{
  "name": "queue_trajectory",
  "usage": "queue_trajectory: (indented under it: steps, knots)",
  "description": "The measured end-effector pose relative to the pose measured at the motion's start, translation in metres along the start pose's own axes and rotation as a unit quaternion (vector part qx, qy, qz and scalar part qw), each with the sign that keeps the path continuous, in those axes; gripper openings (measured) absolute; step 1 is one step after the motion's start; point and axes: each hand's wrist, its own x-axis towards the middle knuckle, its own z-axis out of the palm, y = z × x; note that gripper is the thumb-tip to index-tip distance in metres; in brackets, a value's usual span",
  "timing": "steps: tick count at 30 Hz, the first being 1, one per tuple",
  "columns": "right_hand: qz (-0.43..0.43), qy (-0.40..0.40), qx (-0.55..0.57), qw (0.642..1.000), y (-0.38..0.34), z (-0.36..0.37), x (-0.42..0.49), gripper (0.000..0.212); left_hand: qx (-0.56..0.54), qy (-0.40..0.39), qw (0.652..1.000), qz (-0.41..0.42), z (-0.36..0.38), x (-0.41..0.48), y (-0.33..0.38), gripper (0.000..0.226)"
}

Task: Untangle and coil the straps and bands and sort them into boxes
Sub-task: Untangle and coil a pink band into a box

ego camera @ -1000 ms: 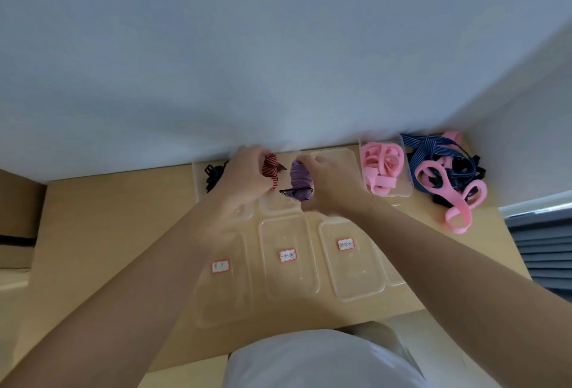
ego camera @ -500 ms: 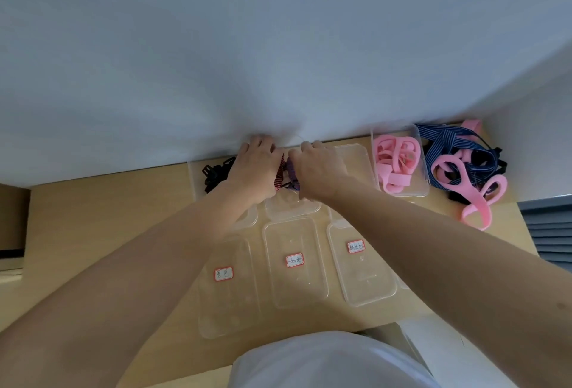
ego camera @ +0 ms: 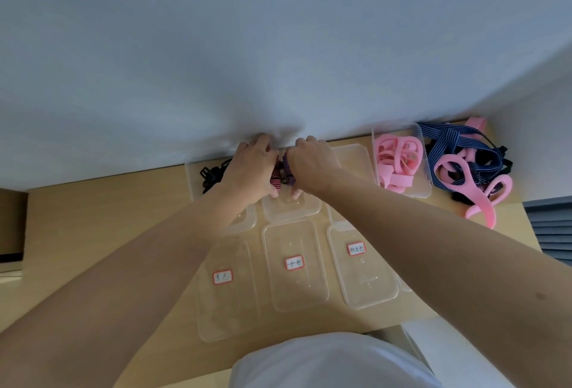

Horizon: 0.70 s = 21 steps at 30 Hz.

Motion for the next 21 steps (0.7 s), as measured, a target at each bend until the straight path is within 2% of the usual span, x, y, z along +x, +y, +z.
queue_trajectory:
  steps: [6,9,11,14,16,18,21]
  knots:
    - [0.005,-0.002,0.004,1.0,-0.004,0.002,-0.003,0.066,0.047,-0.018,0.999,-0.009,-0.008,-0.003,0.011,0.073]
    - [0.004,0.023,0.009,1.0,-0.006,0.007,-0.013,0.072,0.059,-0.031,0.997,-0.024,-0.01,-0.009,0.017,0.077]
    - [0.004,0.054,0.02,0.998,-0.005,0.012,-0.021,0.07,0.049,-0.032,0.998,-0.033,-0.013,-0.015,0.023,0.071]
    - [-0.008,0.109,0.057,0.992,0.003,0.014,-0.037,0.042,0.051,-0.017,0.998,-0.024,-0.021,-0.022,0.035,0.044]
    - [-0.007,0.139,0.066,0.988,0.016,0.012,-0.048,0.029,0.053,-0.002,0.998,-0.014,-0.026,-0.023,0.044,0.037]
    - [0.01,0.171,0.067,0.983,0.033,0.012,-0.059,0.025,0.04,0.018,0.999,0.002,-0.03,-0.022,0.056,0.038]
    - [0.028,0.178,0.066,0.981,0.062,0.012,-0.078,0.042,0.028,0.016,0.999,0.029,-0.034,-0.018,0.084,0.055]
